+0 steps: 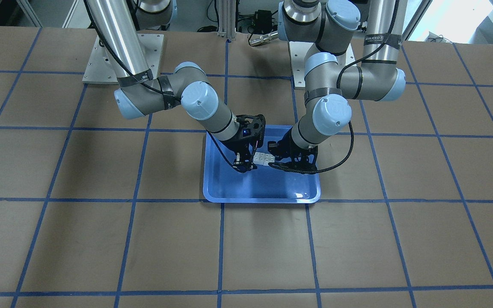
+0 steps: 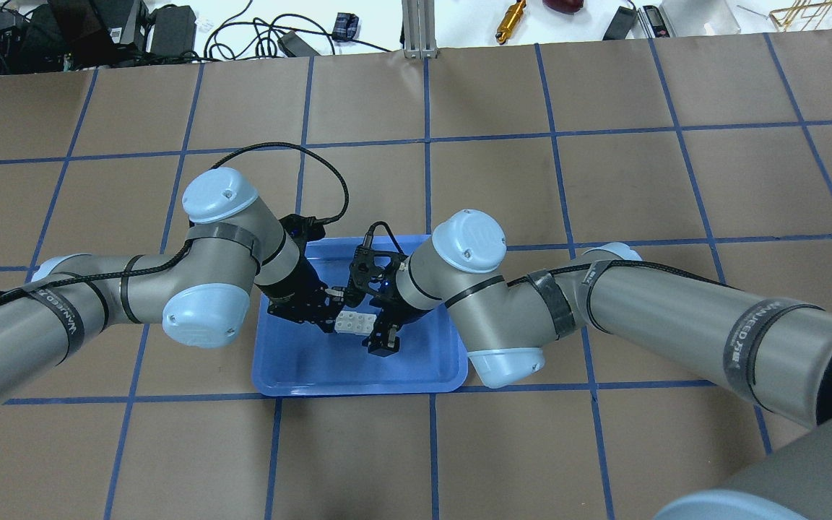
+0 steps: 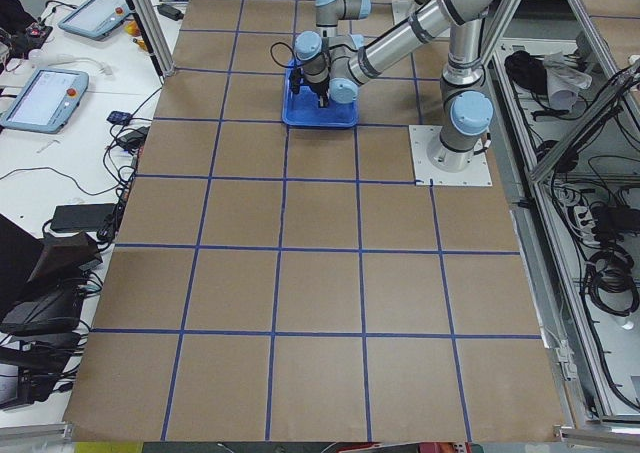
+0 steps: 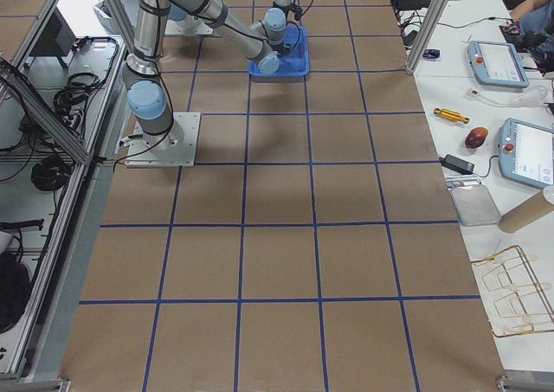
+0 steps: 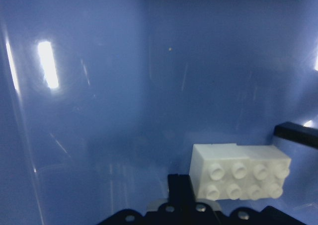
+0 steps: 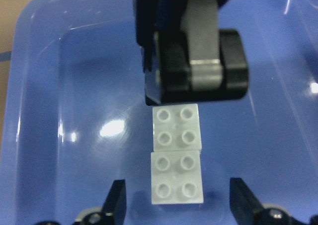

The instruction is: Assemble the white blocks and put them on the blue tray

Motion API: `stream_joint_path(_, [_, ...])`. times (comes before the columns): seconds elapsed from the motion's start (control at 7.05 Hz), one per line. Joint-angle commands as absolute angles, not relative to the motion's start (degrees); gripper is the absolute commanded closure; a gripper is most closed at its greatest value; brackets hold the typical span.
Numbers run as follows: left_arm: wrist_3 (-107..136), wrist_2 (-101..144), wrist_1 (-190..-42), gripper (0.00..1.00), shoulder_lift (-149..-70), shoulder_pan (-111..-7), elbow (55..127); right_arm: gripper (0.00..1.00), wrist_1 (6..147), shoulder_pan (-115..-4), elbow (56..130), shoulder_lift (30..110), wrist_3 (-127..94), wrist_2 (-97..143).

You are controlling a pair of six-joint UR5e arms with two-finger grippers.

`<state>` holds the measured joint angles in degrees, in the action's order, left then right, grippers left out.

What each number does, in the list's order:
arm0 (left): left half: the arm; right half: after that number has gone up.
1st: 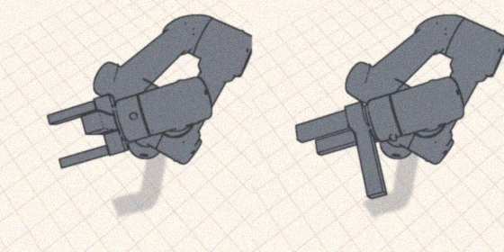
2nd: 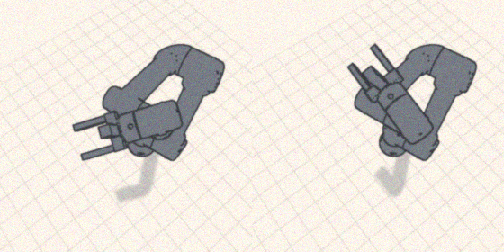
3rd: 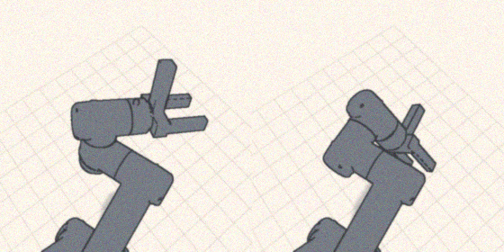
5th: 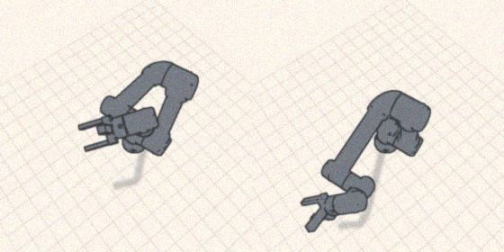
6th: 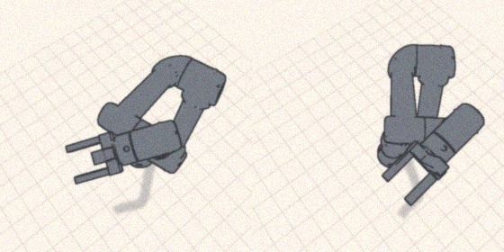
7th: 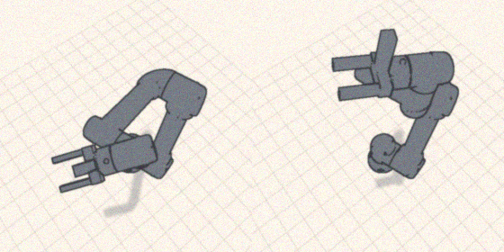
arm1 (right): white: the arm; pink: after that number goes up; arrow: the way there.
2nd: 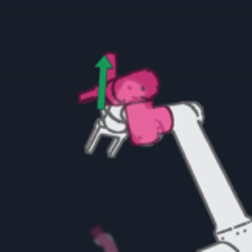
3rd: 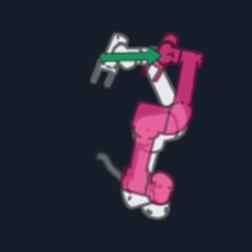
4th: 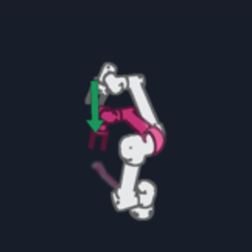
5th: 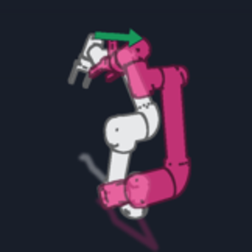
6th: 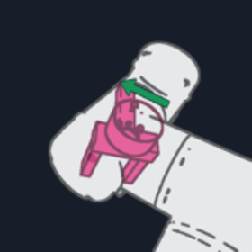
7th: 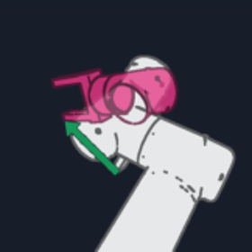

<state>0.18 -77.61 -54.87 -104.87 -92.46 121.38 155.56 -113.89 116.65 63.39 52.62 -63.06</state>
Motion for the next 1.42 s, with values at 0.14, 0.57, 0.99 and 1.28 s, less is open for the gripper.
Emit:
stream_joint_path(0.14, [0.2,-77.6,-54.8,1.0,-105.0,-92.5,121.3,0.0,154.7,-112.3,116.5,66.9,45.1,-64.9])
stream_joint_path(0.57, [1.2,-77.8,-54.8,1.0,-105.2,-92.7,121.2,0.0,145.9,-110.0,115.3,73.1,28.6,-69.9])
stream_joint_path(0.99, [0.4,-77.9,-54.8,1.0,-104.9,-92.7,120.9,0.0,118.5,-97.0,104.6,77.9,20.7,-76.0])
stream_joint_path(1.28, [0.3,-78.0,-54.8,1.0,-104.8,-92.6,120.5,0.0,103.8,-92.1,95.9,79.1,14.6,-78.0])
